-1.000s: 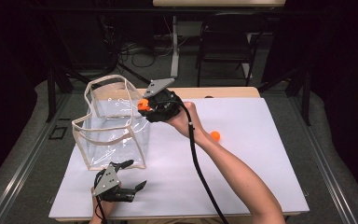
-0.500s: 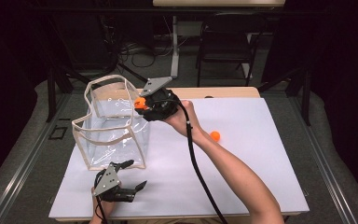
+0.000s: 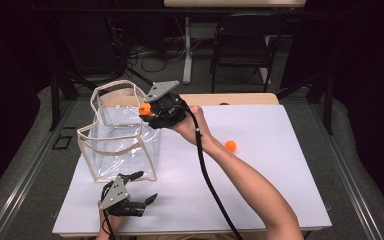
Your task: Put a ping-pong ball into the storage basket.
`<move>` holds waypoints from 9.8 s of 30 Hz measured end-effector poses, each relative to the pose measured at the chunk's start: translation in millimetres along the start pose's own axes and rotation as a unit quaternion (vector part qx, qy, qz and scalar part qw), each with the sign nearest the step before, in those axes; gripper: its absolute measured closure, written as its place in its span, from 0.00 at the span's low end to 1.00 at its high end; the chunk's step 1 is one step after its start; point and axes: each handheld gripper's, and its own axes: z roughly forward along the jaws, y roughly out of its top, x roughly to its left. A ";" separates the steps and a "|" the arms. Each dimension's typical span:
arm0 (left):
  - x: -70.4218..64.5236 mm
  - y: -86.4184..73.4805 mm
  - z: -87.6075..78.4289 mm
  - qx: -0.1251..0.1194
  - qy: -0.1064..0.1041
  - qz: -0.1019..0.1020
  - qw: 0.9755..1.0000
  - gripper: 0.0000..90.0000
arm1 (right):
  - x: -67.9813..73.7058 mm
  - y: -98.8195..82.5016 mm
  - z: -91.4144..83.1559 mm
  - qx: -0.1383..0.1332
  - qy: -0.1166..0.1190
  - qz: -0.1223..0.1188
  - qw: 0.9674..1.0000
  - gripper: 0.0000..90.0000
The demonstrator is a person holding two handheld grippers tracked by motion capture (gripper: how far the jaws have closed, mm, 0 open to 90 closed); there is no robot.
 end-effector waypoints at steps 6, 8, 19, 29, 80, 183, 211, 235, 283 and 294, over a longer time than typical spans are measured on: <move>0.0 0.0 0.1 0.000 0.000 0.000 1.000 0.17 | 2.2 3.1 0.6 -0.005 0.000 -0.003 1.000 0.56; -0.1 0.1 0.2 0.000 0.000 0.001 1.000 0.17 | 2.8 4.5 0.9 -0.006 0.001 -0.003 1.000 0.56; 0.2 0.0 -0.1 -0.001 0.001 0.000 1.000 0.17 | 9.1 10.6 4.2 -0.014 0.005 -0.010 1.000 0.56; 0.3 0.1 -0.2 -0.002 0.001 0.001 1.000 0.17 | 13.1 13.6 7.8 -0.022 0.007 -0.010 1.000 0.56; 0.7 1.1 2.6 -0.004 -0.005 0.002 1.000 0.17 | 23.5 14.1 41.1 0.007 0.019 0.001 1.000 0.56; -0.6 1.5 3.9 -0.001 -0.006 0.004 1.000 0.17 | 8.7 -117.8 -31.9 0.038 0.038 0.112 0.992 0.06; -1.1 1.9 5.1 0.003 -0.002 0.005 1.000 0.17 | 18.8 -191.5 -51.5 0.056 0.030 0.160 0.985 0.02; -1.7 2.0 3.7 -0.001 -0.008 0.004 1.000 0.17 | 29.9 -240.0 -78.7 0.094 -0.012 0.177 0.980 0.01; -3.8 1.1 2.2 0.000 -0.009 0.005 1.000 0.17 | 3.4 -270.6 -90.1 0.123 -0.082 0.180 0.972 0.00; -3.8 1.1 2.0 0.000 -0.010 0.005 1.000 0.17 | -13.4 -273.4 -83.1 0.115 -0.103 0.191 0.969 0.00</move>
